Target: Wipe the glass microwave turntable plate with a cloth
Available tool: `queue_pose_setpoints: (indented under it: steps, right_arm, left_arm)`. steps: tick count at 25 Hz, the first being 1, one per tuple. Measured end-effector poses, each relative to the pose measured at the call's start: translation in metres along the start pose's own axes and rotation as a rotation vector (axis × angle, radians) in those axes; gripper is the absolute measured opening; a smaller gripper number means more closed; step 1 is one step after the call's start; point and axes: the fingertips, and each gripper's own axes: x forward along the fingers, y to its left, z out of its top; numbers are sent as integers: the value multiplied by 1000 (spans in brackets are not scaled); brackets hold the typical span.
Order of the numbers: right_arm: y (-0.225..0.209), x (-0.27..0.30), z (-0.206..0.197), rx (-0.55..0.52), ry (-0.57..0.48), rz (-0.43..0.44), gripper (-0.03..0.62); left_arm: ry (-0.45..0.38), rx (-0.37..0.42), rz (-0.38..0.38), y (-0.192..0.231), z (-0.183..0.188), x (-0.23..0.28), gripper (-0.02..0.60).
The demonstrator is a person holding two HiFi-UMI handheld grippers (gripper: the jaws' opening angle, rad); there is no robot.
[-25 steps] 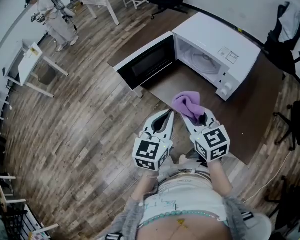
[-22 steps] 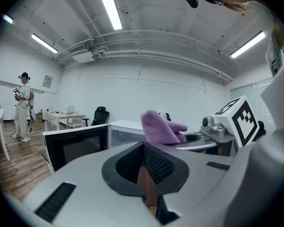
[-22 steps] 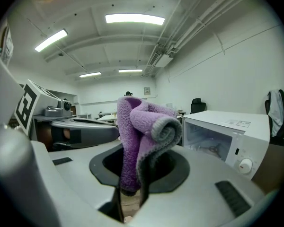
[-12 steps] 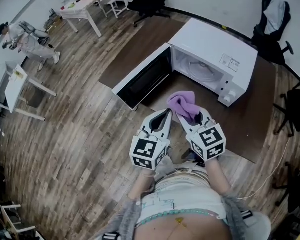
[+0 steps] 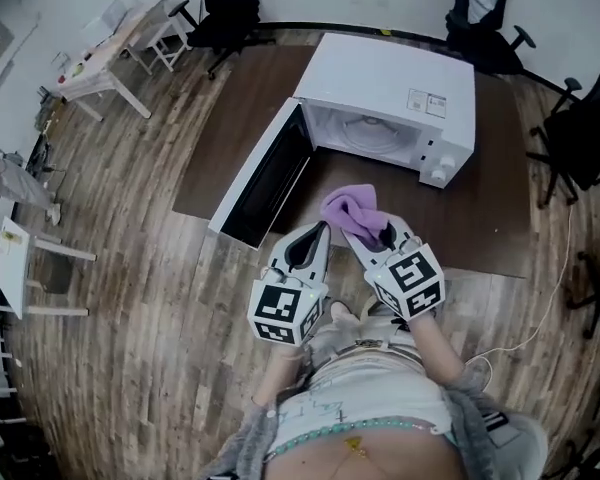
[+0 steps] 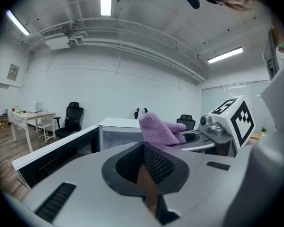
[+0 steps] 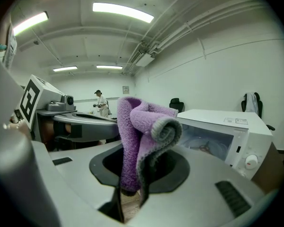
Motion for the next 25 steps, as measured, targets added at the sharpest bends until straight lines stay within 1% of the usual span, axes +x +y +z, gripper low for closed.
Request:
queue_pose_setpoints:
  steps: [6, 10, 13, 16, 18, 22, 25]
  right_arm:
    - [-10, -2, -10, 20, 25, -57, 104]
    - [-20, 7, -8, 20, 26, -60, 104]
    - [-29, 21, 1, 8, 18, -42, 104]
    - [-40, 36, 14, -10, 8, -18, 104]
    - [-51, 45, 22, -21, -2, -17, 104]
    - [-81, 55, 30, -9, -7, -35, 104]
    - [-104, 55, 34, -1, -3, -57, 104]
  left_arm:
    - [6, -5, -65, -2, -4, 9, 11]
    - [9, -15, -67, 5, -4, 15, 11]
    - [9, -12, -60, 15, 1, 24, 11]
    - [15, 2, -54, 27, 9, 39, 11]
    - [21, 10, -53, 35, 13, 52, 11]
    - [42, -3, -72, 45, 19, 84, 11]
    - [62, 8, -88, 46, 23, 108, 11]
